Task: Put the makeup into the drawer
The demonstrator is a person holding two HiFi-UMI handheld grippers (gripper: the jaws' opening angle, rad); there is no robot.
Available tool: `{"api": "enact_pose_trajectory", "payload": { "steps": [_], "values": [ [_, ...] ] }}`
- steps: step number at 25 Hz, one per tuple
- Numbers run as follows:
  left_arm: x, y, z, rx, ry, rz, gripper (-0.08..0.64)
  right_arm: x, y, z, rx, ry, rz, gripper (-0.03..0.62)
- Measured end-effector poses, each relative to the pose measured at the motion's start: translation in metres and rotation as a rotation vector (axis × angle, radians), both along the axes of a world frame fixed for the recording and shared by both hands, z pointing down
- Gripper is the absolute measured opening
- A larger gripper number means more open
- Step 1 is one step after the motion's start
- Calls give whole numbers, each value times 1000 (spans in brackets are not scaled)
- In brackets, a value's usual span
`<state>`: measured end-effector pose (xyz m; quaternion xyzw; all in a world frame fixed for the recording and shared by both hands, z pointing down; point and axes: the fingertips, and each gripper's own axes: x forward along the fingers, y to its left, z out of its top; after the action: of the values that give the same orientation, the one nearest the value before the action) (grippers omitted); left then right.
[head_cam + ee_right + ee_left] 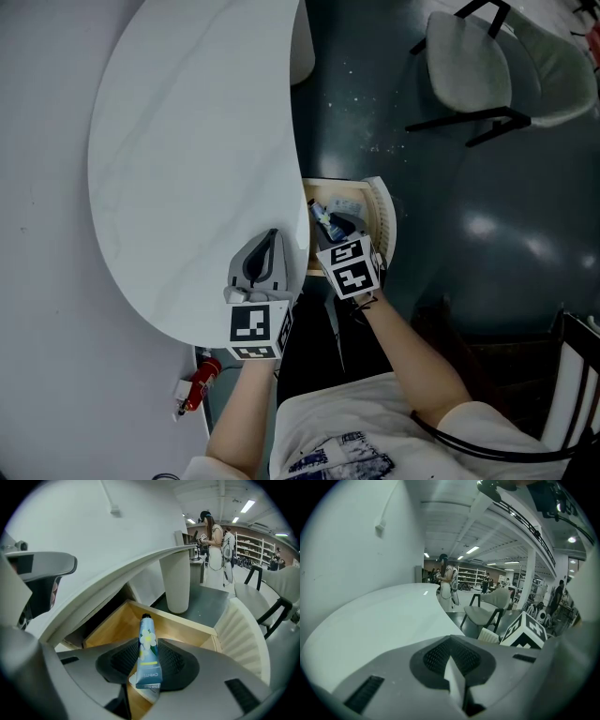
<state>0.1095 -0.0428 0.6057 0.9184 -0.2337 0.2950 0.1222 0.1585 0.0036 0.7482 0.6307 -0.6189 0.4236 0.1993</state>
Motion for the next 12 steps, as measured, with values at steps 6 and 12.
{"api": "enact_pose_trajectory", "payload": {
  "steps": [6, 12],
  "values": [
    [6, 0, 1, -2, 0, 5, 40, 3, -2, 18, -12, -79, 79, 138],
    [7, -1, 4, -7, -11, 9, 40, 7, -1, 32, -48, -151, 153, 138]
  ]
}}
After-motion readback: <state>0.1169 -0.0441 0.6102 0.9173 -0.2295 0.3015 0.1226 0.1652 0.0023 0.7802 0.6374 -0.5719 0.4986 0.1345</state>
